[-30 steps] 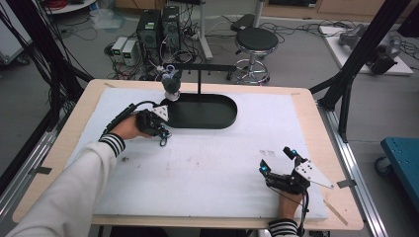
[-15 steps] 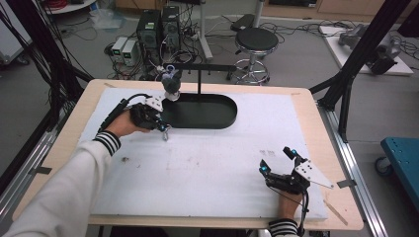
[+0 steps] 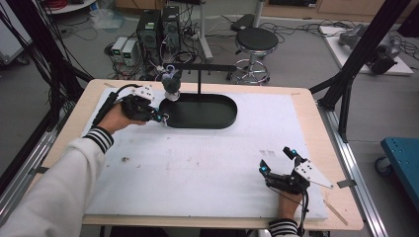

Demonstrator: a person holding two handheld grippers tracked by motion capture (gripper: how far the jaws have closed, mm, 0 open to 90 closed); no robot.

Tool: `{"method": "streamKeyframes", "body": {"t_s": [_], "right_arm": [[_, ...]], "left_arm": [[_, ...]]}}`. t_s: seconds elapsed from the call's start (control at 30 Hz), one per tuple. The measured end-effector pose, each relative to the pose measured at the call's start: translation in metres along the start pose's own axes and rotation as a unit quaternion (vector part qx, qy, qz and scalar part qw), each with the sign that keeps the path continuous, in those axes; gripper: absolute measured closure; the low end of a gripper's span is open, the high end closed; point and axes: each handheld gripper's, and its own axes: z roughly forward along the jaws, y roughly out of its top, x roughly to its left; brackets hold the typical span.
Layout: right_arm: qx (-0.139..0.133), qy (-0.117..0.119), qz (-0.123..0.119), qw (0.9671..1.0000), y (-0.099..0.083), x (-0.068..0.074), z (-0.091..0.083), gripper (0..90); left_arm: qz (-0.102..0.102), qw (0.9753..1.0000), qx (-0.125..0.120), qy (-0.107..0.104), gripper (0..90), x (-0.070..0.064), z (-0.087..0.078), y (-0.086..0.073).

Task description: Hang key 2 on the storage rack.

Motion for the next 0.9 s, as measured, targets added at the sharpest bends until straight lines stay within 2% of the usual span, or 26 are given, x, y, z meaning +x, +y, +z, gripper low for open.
{"method": "streamKeyframes", "body": {"t_s": [0.07, 0.43, 0.5, 0.6, 0.9], "right_arm": [[-0.001, 0.000, -0.001, 1.0000, 0.000, 0.000, 0.000, 1.3], [-0.001, 0.001, 0.001, 1.0000, 0.000, 0.000, 0.000, 1.3], [-0.001, 0.001, 0.001, 1.0000, 0.000, 0.000, 0.000, 1.3], [-0.002, 0.000, 0.000, 1.0000, 0.000, 0.000, 0.000, 1.3], [-0.002, -0.001, 0.000, 1.0000, 0.000, 0.000, 0.000, 1.3]], "left_arm": [[-0.003, 1.0000, -0.003, -0.004, 88.1, 0.000, -0.003, 0.005], [-0.006, 0.9996, -0.027, 0.007, 88.1, 0.005, -0.018, 0.033], [-0.010, 0.9991, -0.039, 0.008, 88.1, 0.006, -0.019, 0.035], [-0.007, 0.9995, -0.029, 0.008, 88.1, 0.008, -0.019, 0.038], [-0.006, 0.9990, -0.042, 0.011, 88.1, 0.016, -0.025, 0.056]]}}
